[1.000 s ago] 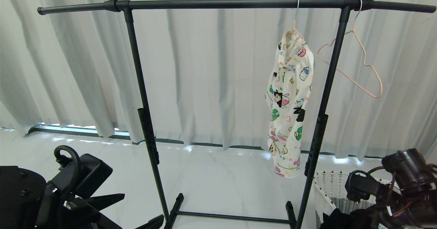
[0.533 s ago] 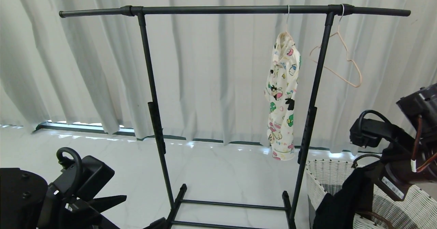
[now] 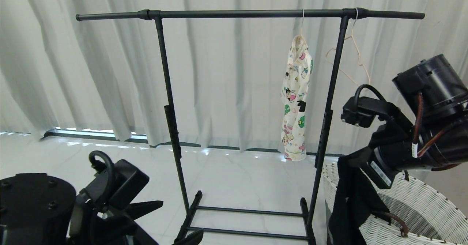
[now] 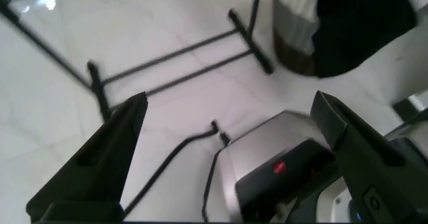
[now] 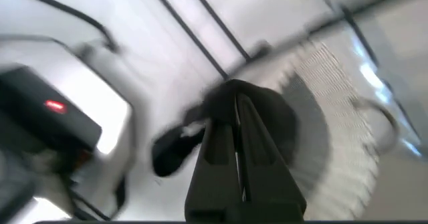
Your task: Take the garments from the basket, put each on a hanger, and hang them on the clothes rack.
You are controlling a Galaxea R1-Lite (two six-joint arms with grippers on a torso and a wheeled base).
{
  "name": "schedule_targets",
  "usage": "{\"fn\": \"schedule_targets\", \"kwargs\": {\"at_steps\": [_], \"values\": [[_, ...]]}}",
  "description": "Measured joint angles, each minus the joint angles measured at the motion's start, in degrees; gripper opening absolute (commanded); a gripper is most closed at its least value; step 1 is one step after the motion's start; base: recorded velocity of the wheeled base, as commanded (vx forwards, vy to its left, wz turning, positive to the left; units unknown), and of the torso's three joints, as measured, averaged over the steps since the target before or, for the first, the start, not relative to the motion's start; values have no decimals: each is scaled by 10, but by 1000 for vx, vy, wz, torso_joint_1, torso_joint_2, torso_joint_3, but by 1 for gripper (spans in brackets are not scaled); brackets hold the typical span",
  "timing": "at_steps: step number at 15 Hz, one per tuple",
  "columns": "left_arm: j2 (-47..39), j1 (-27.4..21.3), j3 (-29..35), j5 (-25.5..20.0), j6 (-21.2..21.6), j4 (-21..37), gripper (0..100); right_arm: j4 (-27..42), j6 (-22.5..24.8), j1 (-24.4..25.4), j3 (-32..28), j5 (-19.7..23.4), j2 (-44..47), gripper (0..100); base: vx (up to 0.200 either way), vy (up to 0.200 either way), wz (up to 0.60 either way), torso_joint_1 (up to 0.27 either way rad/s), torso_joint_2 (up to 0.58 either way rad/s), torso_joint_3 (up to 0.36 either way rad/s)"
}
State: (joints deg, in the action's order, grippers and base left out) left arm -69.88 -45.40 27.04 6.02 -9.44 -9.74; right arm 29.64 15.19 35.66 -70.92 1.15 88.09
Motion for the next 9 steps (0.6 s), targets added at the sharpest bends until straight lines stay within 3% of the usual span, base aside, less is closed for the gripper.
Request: {"fn": "schedule_targets", "kwargs": {"at_steps": [2, 5, 9], "values": [[-40, -15, 34, -16, -1, -25, 100, 0, -13, 22, -40, 35, 25, 0, 0, 0, 0, 0, 0, 0], [-89, -51, 96, -107, -1, -30, 100, 11, -17, 41, -78, 78, 50, 0, 0, 0, 0, 0, 0, 0], [-170, -76, 161, -121, -27, -30, 100, 15, -17, 47, -90, 103, 59, 0, 0, 0, 0, 0, 0, 0]]}}
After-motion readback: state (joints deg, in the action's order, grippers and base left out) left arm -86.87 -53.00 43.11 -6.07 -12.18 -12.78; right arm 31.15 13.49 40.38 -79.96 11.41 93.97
